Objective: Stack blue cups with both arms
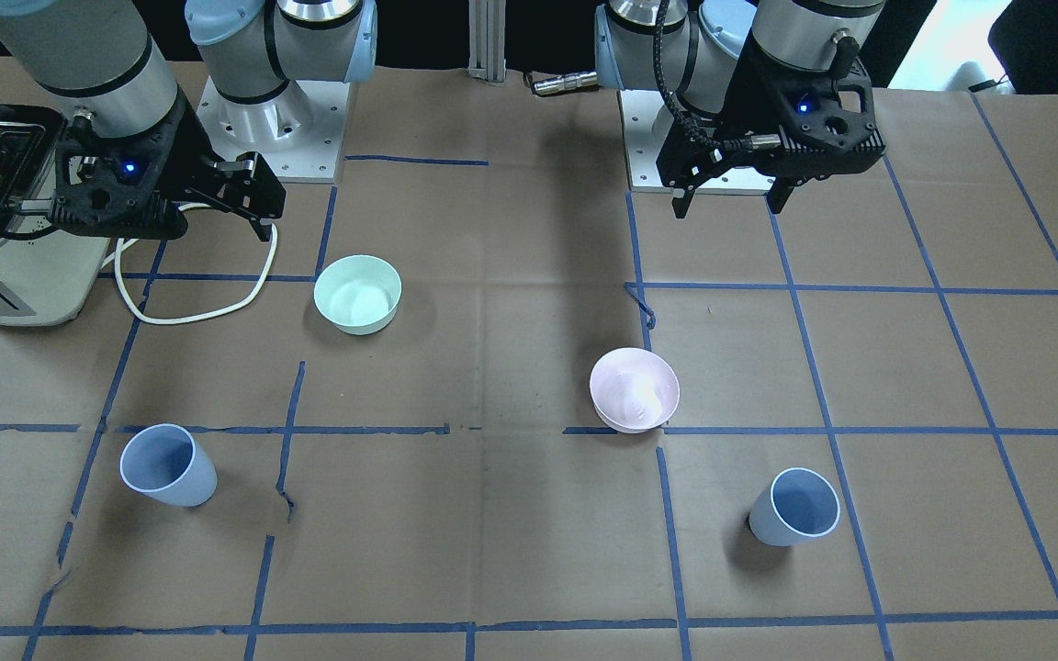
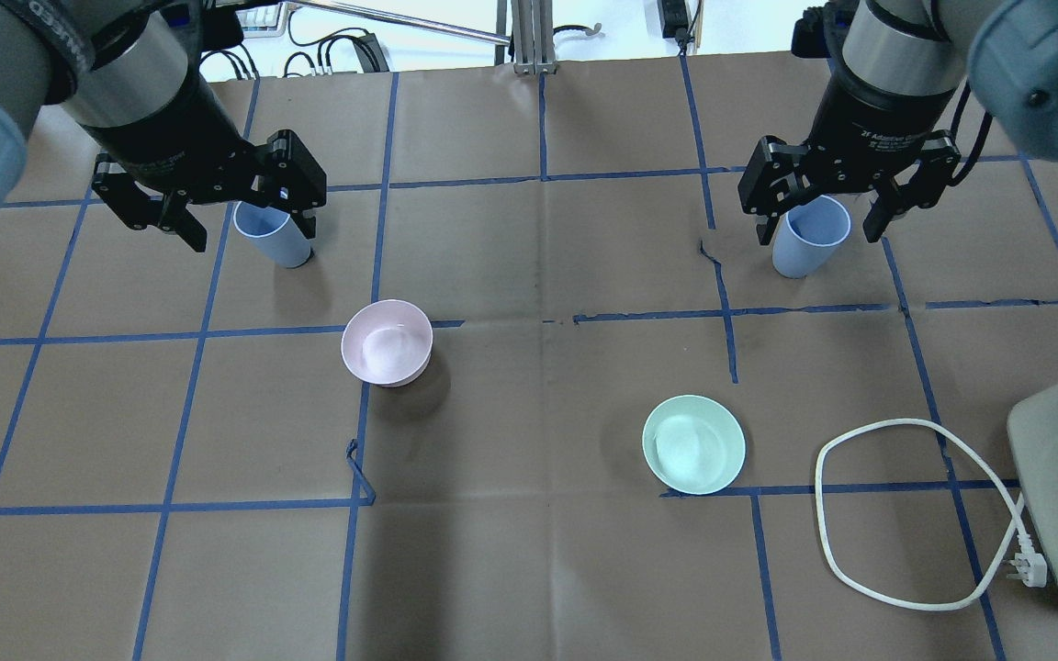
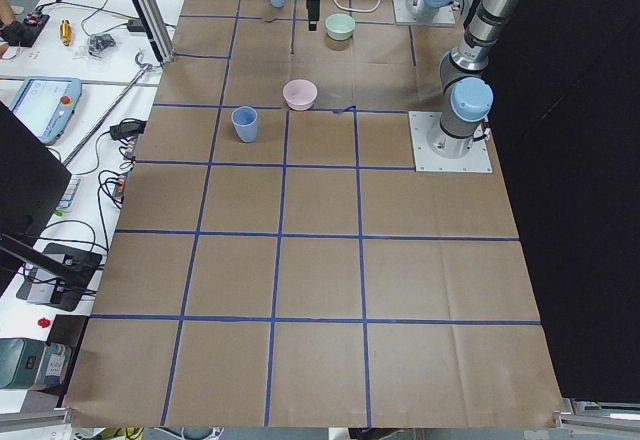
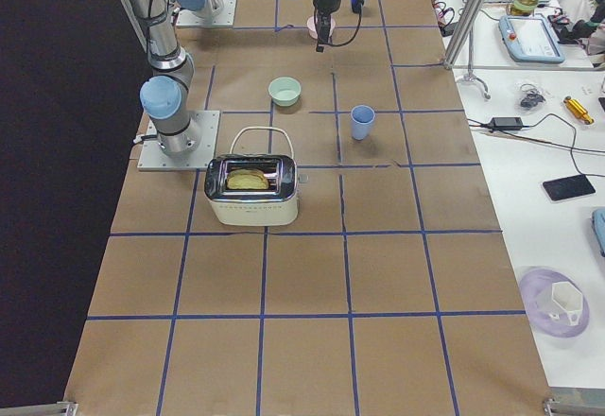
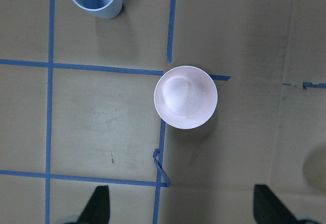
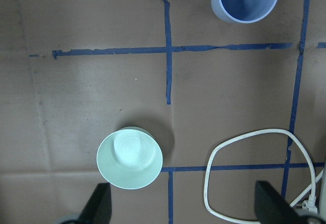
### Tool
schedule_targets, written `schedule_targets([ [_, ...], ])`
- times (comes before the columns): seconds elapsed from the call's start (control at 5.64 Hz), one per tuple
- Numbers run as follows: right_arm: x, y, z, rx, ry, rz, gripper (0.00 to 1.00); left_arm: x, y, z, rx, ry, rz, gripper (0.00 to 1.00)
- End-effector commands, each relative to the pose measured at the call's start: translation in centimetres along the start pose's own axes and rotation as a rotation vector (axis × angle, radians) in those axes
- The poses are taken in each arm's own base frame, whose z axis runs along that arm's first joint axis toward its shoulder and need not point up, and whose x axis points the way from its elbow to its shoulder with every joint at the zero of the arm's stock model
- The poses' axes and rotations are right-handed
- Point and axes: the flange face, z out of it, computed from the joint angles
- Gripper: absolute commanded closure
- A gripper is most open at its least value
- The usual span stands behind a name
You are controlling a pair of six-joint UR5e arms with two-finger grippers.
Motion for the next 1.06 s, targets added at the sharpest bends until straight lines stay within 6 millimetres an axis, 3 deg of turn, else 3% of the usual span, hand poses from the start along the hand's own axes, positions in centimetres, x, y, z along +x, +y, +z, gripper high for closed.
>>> schedule_targets([
  [0.0,2.5,-1.4,-0.3,0.054,0.000,-0.017,0.00,0.2,-0.5,1.7,-0.022,0.002,0.032,0.00],
  [0.18,7.8,-3.4,0.0,0.077,-0.002,0.021,0.00,0.1,-1.6,1.6,-0.006,0.002,0.037,0.00],
  [0.35,13.0,-6.9,2.1,0.107,0.007,-0.041,0.00,-0.2,-4.7,3.8,0.014,0.003,0.029,0.00],
  [0.53,15.7,-9.9,3.3,0.141,0.014,-0.019,0.00,-2.5,-8.5,6.9,0.011,0.001,0.009,0.00],
  [0.71,16.6,-13.3,4.2,0.142,0.012,-0.006,0.00,-3.9,-11.3,10.2,0.005,0.000,0.073,0.00],
  [0.89,16.4,-15.1,6.0,0.117,0.005,-0.011,0.00,-4.8,-13.9,13.3,0.028,-0.002,0.064,0.00],
])
